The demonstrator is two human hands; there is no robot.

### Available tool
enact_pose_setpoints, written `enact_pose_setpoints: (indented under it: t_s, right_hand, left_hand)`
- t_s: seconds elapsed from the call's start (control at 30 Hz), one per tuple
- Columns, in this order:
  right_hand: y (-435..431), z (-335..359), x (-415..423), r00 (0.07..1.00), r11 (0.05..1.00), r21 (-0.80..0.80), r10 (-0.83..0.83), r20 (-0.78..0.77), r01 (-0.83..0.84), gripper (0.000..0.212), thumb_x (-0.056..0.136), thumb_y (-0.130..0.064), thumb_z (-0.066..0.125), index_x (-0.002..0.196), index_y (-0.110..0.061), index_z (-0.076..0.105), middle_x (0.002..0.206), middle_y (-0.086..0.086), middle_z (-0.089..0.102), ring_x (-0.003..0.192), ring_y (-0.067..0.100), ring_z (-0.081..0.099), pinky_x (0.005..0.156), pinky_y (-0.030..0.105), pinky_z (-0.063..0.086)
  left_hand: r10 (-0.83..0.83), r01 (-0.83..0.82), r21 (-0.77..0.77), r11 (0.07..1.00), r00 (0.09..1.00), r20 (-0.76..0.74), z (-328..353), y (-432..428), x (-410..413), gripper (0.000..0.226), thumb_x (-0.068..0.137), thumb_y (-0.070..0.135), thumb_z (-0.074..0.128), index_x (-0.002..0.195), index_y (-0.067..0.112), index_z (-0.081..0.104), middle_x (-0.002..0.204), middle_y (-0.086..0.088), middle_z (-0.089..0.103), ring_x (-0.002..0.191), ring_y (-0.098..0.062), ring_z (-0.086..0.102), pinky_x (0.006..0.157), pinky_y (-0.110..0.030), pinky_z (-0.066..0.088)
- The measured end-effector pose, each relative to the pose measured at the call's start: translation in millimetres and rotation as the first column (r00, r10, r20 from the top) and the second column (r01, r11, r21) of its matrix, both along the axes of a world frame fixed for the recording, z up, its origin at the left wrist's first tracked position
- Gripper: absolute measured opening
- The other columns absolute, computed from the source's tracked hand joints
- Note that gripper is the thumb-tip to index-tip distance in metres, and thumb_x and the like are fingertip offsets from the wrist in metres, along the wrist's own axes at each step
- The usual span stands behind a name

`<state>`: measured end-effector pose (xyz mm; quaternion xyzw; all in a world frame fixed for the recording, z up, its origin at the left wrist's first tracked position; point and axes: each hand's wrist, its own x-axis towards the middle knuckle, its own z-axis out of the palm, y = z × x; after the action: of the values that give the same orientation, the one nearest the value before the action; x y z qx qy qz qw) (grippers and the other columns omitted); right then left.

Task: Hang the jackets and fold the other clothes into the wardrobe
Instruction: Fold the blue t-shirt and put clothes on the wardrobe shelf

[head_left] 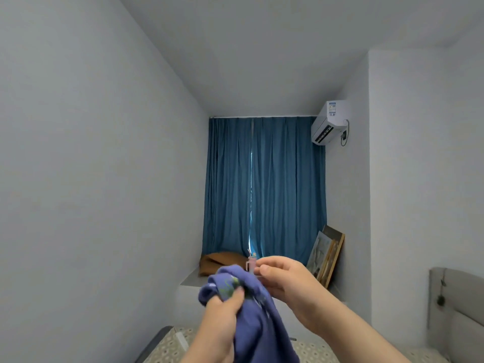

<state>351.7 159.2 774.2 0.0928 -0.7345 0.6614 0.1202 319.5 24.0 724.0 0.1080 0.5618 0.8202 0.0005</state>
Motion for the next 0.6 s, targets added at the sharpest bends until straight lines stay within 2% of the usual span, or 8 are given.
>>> enact_pose_setpoints:
  t_s: [0.1,0.2,0.27,0.4,0.47,0.5,0.53,0.6]
  right_hand:
    - [14,-18,1,0.999,0.981,0.195,0.019,0.028,-0.024,0.022,0.098,-0.026,0.059,0.112,-0.012,0.069,0.114,0.008,0.072,0.106,0.023,0.067,0.103,0.042,0.046]
    - [23,-43,6,0.975,0.961,0.218,0.13,0.182,-0.168,0.038,0.088,-0.045,0.066,0.114,-0.017,0.068,0.116,-0.001,0.073,0.112,0.018,0.067,0.1,0.035,0.048]
    - [26,-58,6,0.957,0.938,0.275,0.143,0.251,-0.212,0.041,0.083,-0.039,0.068,0.114,-0.013,0.069,0.116,0.003,0.073,0.11,0.021,0.067,0.093,0.035,0.048]
    - [36,-85,5,0.969,0.948,0.294,0.052,0.243,-0.124,0.018,0.094,-0.013,0.056,0.102,-0.006,0.07,0.103,0.009,0.074,0.095,0.024,0.068,0.084,0.038,0.049]
    - [40,-75,5,0.981,0.972,0.229,-0.002,0.196,-0.044,0.02,0.097,-0.01,0.052,0.083,-0.014,0.066,0.083,0.005,0.072,0.075,0.019,0.065,0.068,0.03,0.048]
    - [43,-66,6,0.987,0.974,0.224,-0.062,0.147,0.028,0.025,0.096,-0.01,0.052,0.073,-0.017,0.059,0.07,0.001,0.064,0.063,0.014,0.057,0.059,0.026,0.042]
    - [47,-53,7,0.988,0.963,0.245,-0.136,0.078,0.113,0.03,0.095,-0.01,0.053,0.067,-0.018,0.053,0.061,-0.004,0.056,0.057,0.011,0.048,0.053,0.023,0.037]
    - [50,-28,9,0.98,0.933,0.301,-0.193,-0.049,0.199,0.03,0.094,-0.014,0.056,0.064,-0.016,0.049,0.058,-0.006,0.047,0.057,0.01,0.04,0.053,0.021,0.034]
  left_hand:
    - [-0.113,0.122,0.252,0.96,0.992,-0.049,8,-3,-3,0.028,0.104,0.013,0.042,0.104,-0.007,0.061,0.1,-0.022,0.072,0.088,-0.03,0.072,0.082,-0.036,0.057]
    - [-0.171,0.116,0.529,0.841,0.984,0.056,28,-2,-7,0.032,0.105,0.018,0.041,0.094,-0.002,0.064,0.082,-0.013,0.075,0.07,-0.019,0.074,0.054,-0.025,0.057]
    - [-0.149,0.08,0.499,0.863,0.984,0.099,33,-3,-9,0.033,0.105,0.024,0.043,0.096,-0.001,0.063,0.08,-0.01,0.074,0.065,-0.014,0.073,0.052,-0.022,0.055]
    - [-0.166,0.074,0.577,0.813,0.98,0.109,35,-14,-13,0.033,0.105,0.029,0.042,0.098,0.002,0.061,0.069,-0.004,0.073,0.06,-0.01,0.071,0.058,-0.022,0.055]
    - [-0.083,0.019,0.521,0.853,0.992,0.1,30,-29,-18,0.03,0.105,0.023,0.044,0.094,0.002,0.063,0.068,-0.004,0.073,0.06,-0.014,0.07,0.055,-0.021,0.054]
    - [0.055,-0.095,0.404,0.91,0.993,0.108,23,-41,-24,0.025,0.102,0.014,0.047,0.088,0.003,0.064,0.065,-0.004,0.071,0.06,-0.017,0.069,0.053,-0.02,0.053]
    - [0.244,-0.255,0.212,0.943,0.967,0.079,14,-54,-32,0.02,0.096,0.005,0.05,0.081,0.004,0.064,0.061,-0.004,0.069,0.061,-0.022,0.067,0.052,-0.021,0.051]
    - [0.483,-0.475,-0.266,0.839,0.875,-0.036,-15,-78,-43,0.016,0.086,-0.005,0.053,0.073,0.003,0.059,0.061,-0.01,0.061,0.067,-0.028,0.059,0.058,-0.031,0.048]
